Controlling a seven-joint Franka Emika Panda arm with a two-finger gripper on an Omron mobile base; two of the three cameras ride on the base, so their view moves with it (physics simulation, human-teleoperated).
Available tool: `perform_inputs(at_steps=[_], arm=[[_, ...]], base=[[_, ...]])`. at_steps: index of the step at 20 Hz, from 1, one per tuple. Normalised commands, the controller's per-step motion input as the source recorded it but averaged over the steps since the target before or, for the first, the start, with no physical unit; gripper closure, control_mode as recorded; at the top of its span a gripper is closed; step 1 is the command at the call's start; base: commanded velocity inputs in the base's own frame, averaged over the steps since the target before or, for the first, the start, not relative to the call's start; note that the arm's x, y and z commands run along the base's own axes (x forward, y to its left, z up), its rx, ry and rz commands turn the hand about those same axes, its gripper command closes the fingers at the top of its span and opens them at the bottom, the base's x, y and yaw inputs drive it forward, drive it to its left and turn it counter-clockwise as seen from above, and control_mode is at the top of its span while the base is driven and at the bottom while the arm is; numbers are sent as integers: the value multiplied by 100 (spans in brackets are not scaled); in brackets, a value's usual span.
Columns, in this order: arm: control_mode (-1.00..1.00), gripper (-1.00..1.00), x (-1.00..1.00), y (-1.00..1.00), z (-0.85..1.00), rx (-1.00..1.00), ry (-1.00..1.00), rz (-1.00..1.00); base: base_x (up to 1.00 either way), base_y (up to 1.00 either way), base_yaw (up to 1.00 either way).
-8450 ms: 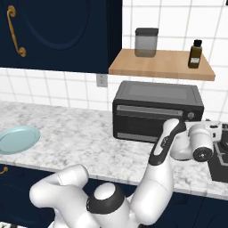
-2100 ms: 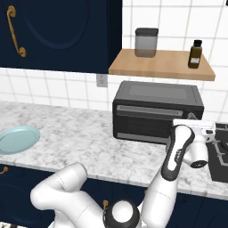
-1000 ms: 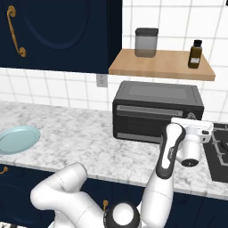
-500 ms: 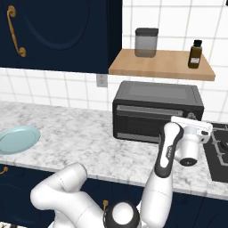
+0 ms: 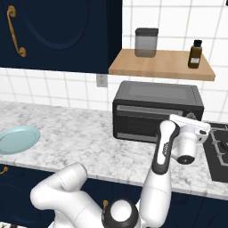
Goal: Pick up the kebab skewer and baguette bread, and place them inside the toaster oven. Close the toaster oven door and start by setting the timer.
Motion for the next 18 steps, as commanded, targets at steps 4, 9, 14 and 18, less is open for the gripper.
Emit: perform_inputs(at_steps=[4,9,14,18], arm=[[-100,100,0,15,0,6,2,0],[-100,100,-1,13,0,1,0,0],[-100,100,-1,1,-1,0,0,0],[-100,100,0,0,0,0,0,0]], base=[[0,0,0],[0,0,0],[0,0,0],[0,0,0]])
